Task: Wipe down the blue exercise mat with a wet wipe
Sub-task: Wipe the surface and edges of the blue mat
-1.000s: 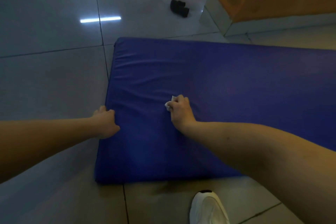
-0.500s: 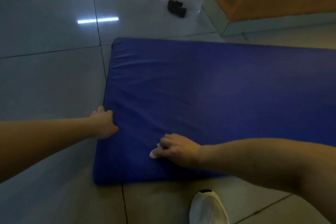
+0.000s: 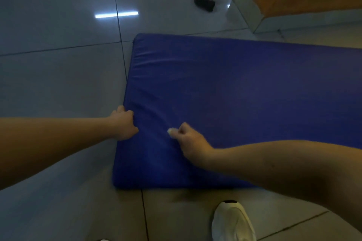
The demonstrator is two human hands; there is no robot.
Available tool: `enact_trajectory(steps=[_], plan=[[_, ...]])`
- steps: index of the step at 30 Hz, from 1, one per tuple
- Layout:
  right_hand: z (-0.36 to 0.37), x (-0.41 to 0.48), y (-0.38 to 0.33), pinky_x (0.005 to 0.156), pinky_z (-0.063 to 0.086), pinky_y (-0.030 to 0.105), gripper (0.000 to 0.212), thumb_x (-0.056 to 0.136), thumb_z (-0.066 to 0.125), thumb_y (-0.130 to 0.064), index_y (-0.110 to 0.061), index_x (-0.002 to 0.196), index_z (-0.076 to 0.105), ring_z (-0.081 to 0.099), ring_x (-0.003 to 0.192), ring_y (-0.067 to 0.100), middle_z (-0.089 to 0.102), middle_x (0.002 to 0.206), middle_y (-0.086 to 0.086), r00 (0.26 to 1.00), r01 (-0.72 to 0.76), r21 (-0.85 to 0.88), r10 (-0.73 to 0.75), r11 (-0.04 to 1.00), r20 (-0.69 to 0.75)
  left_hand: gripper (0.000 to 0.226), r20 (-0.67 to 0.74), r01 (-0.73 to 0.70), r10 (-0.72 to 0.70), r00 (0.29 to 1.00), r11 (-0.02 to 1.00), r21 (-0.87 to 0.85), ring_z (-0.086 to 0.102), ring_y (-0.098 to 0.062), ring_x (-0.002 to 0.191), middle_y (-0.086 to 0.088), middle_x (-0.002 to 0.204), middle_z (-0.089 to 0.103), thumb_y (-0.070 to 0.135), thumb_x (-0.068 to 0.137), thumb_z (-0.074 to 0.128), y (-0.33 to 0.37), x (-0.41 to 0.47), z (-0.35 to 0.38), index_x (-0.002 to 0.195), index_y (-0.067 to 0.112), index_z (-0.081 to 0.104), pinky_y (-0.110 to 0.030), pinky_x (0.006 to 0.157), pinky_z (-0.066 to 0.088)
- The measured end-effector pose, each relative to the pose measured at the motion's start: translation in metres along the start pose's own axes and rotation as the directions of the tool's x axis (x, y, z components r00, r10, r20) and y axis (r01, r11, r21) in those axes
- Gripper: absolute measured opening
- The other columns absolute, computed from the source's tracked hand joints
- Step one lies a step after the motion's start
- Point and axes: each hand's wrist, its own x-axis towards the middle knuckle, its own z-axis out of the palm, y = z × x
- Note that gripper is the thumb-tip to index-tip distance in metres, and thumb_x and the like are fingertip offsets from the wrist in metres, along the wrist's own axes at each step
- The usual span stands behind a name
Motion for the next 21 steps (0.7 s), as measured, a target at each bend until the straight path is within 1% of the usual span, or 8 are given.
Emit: enact_trajectory(steps=[2,5,8,12,15,17,19,21], plan=[[0.018,-0.03,-0.007,0.071,0.04,0.034,0.037,0.098,0.05,-0.061,-0.026,0.103,0.059,0.057,0.088,0.021,0.059,0.1,0.0,0.967,0.147,-0.045,-0.133,0.988,0.219,0.063,0.001,0.002,-0.002,1.0,1.0,-0.005,0.041,-0.034,0.13,-0.015,0.149,0.025,0.044,0.095,0.054,0.0,0.0,0.0,0.147,0.013,0.037,-0.045,0.113,0.039],[0.022,-0.036,-0.011,0.077,0.045,0.036,0.031,0.104,0.044,-0.051,-0.025,0.115,0.057,0.057,0.095,0.023,0.058,0.109,0.002,0.856,0.369,-0.142,-0.276,0.919,0.438,0.062,0.002,0.001,-0.001,1.0,1.0,-0.008,0.041,-0.034,0.13,-0.014,0.149,0.025,0.043,0.096,0.053,-0.002,0.001,-0.001,0.148,0.013,0.037,-0.046,0.113,0.039],[-0.009,-0.011,-0.011,0.079,0.045,0.036,0.042,0.094,0.048,-0.071,-0.03,0.102,0.056,0.056,0.091,0.013,0.058,0.102,-0.007,0.824,0.511,-0.237,-0.392,0.826,0.41,0.063,0.006,-0.007,0.007,1.0,1.0,-0.01,0.041,-0.034,0.131,-0.014,0.149,0.025,0.044,0.095,0.053,-0.002,0.0,0.0,0.149,0.014,0.037,-0.046,0.114,0.038],[-0.047,0.014,0.007,0.07,0.039,0.037,0.048,0.09,0.059,-0.064,-0.018,0.084,0.049,0.051,0.075,0.013,0.053,0.08,-0.008,0.976,0.182,-0.359,-0.212,0.916,-0.045,0.064,0.003,-0.012,0.012,1.0,1.0,-0.006,0.041,-0.033,0.132,-0.014,0.151,0.024,0.043,0.096,0.053,-0.004,0.001,-0.001,0.15,0.014,0.037,-0.044,0.114,0.038],[-0.056,0.027,0.021,0.061,0.033,0.036,0.043,0.096,0.055,-0.058,-0.02,0.082,0.041,0.044,0.069,0.017,0.047,0.079,-0.002,0.949,-0.101,-0.216,0.028,0.971,-0.315,0.064,0.011,-0.016,0.016,1.0,1.0,-0.014,0.041,-0.033,0.133,-0.014,0.151,0.024,0.043,0.096,0.053,-0.004,0.002,-0.001,0.15,0.014,0.037,-0.043,0.114,0.038],[-0.046,0.044,0.016,0.064,0.034,0.034,0.03,0.101,0.052,-0.047,-0.023,0.087,0.042,0.041,0.072,0.016,0.043,0.085,-0.001,0.908,-0.208,-0.144,0.136,0.967,-0.395,0.064,0.011,-0.019,0.019,1.0,1.0,-0.02,0.04,-0.033,0.133,-0.014,0.152,0.023,0.044,0.096,0.053,-0.004,0.002,-0.001,0.151,0.014,0.036,-0.043,0.114,0.038],[-0.029,0.055,0.0,0.074,0.034,0.034,0.007,0.104,0.044,-0.022,-0.025,0.108,0.049,0.036,0.086,0.02,0.034,0.102,0.002,0.911,-0.276,-0.032,0.251,0.96,-0.327,0.065,0.008,-0.021,0.021,1.0,0.999,-0.024,0.04,-0.033,0.133,-0.013,0.152,0.023,0.044,0.097,0.053,-0.004,0.003,-0.002,0.151,0.014,0.035,-0.044,0.114,0.038],[-0.009,0.068,-0.025,0.08,0.031,0.034,0.035,0.101,0.039,-0.008,-0.014,0.133,0.051,0.031,0.094,0.024,0.027,0.109,0.006,0.943,-0.24,-0.113,0.204,0.964,-0.263,0.065,0.006,-0.025,0.025,1.0,0.999,-0.024,0.039,-0.033,0.134,-0.013,0.152,0.024,0.044,0.097,0.053,-0.005,0.003,-0.003,0.151,0.014,0.034,-0.044,0.114,0.038]])
